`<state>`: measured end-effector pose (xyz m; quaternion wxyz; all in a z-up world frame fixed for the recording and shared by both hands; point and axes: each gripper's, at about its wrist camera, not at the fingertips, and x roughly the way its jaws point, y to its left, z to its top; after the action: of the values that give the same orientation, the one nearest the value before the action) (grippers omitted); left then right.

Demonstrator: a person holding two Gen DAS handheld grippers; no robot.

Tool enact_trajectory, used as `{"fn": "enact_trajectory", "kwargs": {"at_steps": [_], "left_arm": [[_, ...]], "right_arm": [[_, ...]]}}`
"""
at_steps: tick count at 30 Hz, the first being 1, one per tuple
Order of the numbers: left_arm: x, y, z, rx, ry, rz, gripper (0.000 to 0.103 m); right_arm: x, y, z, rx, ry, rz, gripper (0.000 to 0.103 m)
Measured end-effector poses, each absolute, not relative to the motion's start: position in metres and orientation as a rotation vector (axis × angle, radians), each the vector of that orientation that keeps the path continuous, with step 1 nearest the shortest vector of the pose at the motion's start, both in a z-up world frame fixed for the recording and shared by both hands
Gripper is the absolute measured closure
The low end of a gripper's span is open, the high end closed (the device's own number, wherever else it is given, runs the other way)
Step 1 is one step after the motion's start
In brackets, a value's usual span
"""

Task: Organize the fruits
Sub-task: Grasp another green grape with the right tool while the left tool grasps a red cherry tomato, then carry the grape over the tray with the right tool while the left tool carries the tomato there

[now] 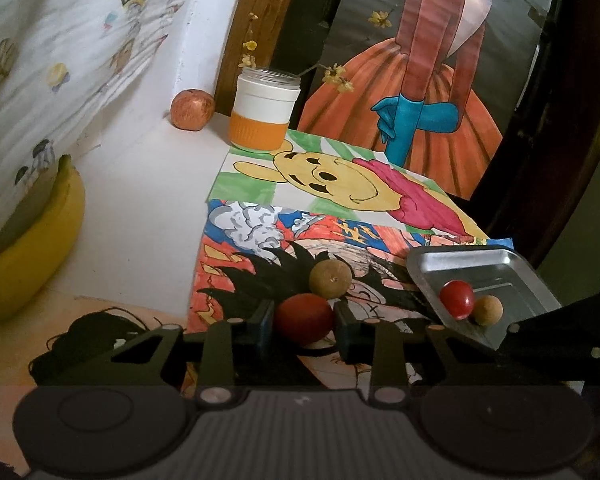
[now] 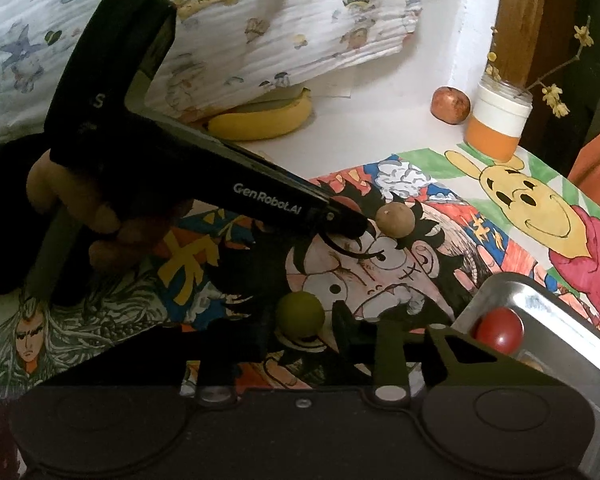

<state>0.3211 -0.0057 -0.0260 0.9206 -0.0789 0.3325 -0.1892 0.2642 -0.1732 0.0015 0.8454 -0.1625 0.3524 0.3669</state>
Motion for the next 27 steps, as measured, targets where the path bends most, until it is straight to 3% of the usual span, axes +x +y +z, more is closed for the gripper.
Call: {"fn": "enact_trajectory", "kwargs": {"at_steps": [13,27], "left_arm": [[0.309,-0.005,-0.020,-0.164,0.715,-0.369,0.069],[0.265,-0.025,0.005,-0.216,0.704,-0.422,0.069]], "right_arm": [[0.254,-0.175,0.005,-0.377,0.733,0.761,0.075],[0.213,-0.223,0.047,-0.285,0.638,0.661,0.075]]}}
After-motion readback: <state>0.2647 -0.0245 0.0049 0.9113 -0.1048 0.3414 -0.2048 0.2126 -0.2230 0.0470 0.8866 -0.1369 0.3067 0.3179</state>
